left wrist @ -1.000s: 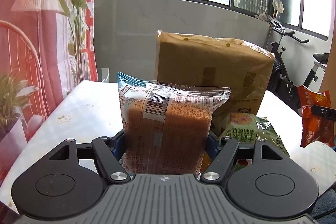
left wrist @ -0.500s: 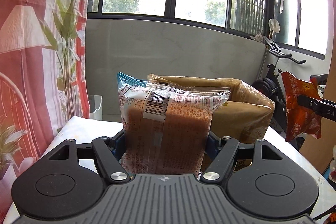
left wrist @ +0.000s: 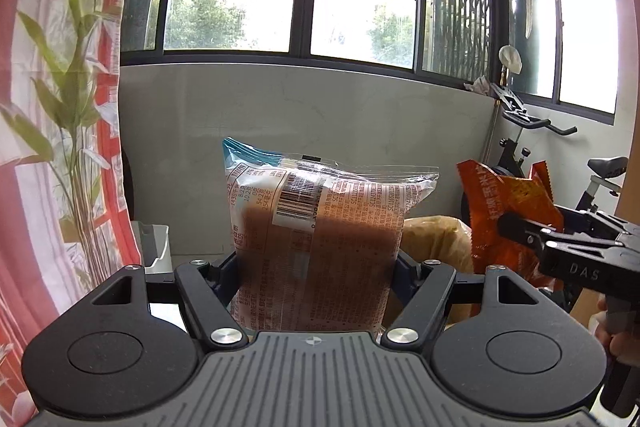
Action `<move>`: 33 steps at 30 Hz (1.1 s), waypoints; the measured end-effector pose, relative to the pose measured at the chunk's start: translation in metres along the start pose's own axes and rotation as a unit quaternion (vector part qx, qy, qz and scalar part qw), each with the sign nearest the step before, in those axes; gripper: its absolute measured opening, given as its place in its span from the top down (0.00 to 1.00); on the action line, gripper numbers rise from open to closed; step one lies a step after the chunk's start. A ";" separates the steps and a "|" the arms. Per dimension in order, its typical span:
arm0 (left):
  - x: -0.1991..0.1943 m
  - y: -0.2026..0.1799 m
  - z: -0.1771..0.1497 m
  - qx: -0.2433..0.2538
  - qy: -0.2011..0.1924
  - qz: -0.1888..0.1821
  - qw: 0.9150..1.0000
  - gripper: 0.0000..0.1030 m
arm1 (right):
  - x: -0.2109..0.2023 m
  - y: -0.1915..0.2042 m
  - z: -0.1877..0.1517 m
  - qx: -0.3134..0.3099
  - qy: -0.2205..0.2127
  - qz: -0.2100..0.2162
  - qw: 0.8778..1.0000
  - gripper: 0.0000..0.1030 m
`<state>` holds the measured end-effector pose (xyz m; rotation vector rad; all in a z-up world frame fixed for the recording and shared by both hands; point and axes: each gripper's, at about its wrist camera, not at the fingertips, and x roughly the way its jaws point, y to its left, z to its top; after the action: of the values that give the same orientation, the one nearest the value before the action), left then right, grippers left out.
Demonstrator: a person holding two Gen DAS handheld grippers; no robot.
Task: Organize snacks
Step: 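Lower both held bags into the box and open both tools, then grasp the green corn-snack bag with the left tool while the right tool grasps the pale green bag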
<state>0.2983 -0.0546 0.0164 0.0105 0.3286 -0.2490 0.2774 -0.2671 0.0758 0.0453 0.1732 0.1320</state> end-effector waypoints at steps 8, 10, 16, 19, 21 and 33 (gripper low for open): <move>0.073 -0.001 0.010 -0.016 0.045 -0.012 0.999 0.28 | 0.053 0.002 -0.009 0.019 0.046 0.008 0.999 0.26; 0.090 -0.002 0.006 -0.010 0.063 0.000 0.998 0.27 | 0.060 0.000 -0.013 0.027 0.061 0.008 0.998 0.25; 0.119 0.022 -0.007 -0.075 0.122 -0.012 0.990 0.21 | 0.070 -0.009 -0.024 0.048 0.125 0.015 0.991 0.17; 0.111 0.029 -0.011 -0.076 0.104 -0.011 0.992 0.21 | 0.059 -0.015 -0.023 0.060 0.119 0.010 0.991 0.17; 0.103 0.029 -0.009 -0.064 0.095 -0.002 0.993 0.21 | 0.053 -0.016 -0.022 0.062 0.120 0.011 0.991 0.16; 0.001 0.025 -0.002 -0.004 0.046 -0.008 0.999 0.21 | -0.030 -0.005 -0.024 0.097 0.068 0.034 0.992 0.00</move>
<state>0.3046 -0.0307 0.0130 0.0124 0.4220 -0.2639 0.2443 -0.2748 0.0574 0.2373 0.3197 0.1860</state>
